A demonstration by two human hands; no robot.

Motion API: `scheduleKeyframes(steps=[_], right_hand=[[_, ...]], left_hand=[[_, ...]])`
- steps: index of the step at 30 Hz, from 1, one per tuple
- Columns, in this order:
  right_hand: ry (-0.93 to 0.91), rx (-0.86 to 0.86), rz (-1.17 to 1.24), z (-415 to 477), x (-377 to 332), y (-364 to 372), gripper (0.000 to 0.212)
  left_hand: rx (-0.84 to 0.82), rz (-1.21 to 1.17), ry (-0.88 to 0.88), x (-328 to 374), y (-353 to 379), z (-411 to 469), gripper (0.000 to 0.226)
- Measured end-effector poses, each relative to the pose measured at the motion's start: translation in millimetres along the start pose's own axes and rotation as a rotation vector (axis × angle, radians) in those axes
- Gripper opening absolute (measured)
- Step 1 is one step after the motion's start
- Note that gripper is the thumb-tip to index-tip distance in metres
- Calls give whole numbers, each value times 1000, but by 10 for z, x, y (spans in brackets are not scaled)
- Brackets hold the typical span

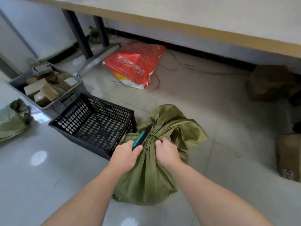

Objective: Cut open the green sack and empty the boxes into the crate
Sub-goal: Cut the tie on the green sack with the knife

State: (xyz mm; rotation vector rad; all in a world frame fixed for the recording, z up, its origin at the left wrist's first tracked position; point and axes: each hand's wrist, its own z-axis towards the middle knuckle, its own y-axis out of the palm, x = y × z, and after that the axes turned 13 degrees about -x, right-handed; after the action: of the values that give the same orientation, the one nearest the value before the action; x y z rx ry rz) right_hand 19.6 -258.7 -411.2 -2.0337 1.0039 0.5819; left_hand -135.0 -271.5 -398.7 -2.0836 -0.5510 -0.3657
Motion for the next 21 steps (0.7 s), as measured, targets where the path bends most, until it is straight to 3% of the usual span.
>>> scheduleKeyframes(steps=[6,9,13,16,21], right_hand=[[49,60,245,540,336,268,56],[59,51,511,705,472,372,62],[-11,10,803,787,608,485,52],[-43,21,871,776,690,494,38],[-118,36,935,766,679,427,41]], left_hand=[[97,0,73,-499,426,383,55],[140,71,143,-610,568,460,55],[184,118,202,-641,762,510,55],[224,129,183,-649,867,511,57],[293,102,153,-594,915,496,58]])
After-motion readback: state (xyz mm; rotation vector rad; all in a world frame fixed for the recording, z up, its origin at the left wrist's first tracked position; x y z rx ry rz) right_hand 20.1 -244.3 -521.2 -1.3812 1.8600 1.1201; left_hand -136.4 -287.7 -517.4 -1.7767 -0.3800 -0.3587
